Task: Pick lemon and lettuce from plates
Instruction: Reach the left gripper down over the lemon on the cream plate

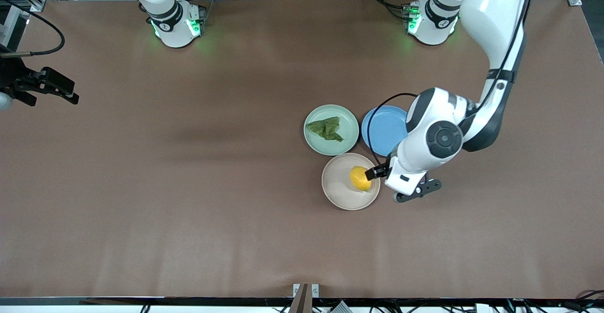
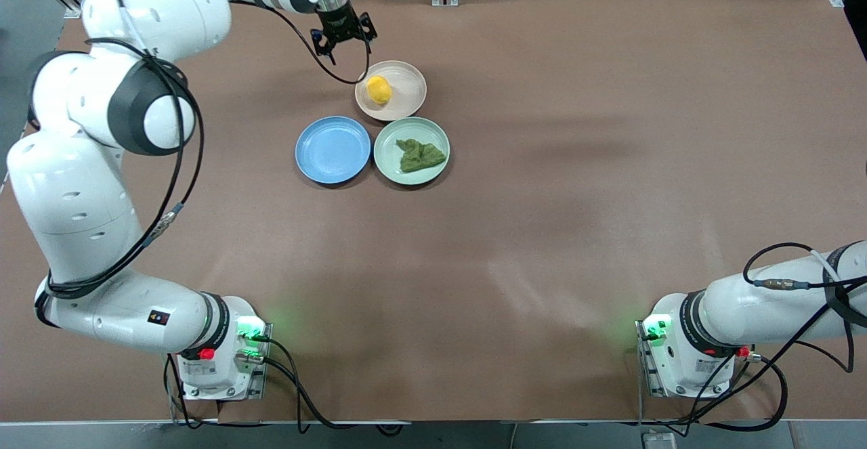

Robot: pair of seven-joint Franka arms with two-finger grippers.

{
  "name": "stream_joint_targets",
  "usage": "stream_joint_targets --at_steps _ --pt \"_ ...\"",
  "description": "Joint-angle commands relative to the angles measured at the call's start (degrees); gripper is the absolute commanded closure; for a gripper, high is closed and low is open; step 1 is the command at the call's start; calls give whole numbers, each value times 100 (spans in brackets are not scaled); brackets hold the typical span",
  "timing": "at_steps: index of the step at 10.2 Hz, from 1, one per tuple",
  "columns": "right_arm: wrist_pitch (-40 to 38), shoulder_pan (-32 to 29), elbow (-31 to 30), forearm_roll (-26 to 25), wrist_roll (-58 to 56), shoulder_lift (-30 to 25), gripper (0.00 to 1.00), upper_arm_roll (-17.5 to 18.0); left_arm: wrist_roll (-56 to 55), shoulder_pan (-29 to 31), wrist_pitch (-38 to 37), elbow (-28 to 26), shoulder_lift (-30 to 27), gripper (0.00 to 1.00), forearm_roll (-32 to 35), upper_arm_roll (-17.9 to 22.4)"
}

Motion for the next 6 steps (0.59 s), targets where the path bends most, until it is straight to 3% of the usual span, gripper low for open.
stream_joint_targets --at_steps 1,6 --pt "3 -76 -180 -34 -61 -206 0 56 -465 -197 452 173 355 0 50 85" --pt "-15 -76 -180 -34 -70 -258 0 56 -748 -372 1165 173 795 0 58 103"
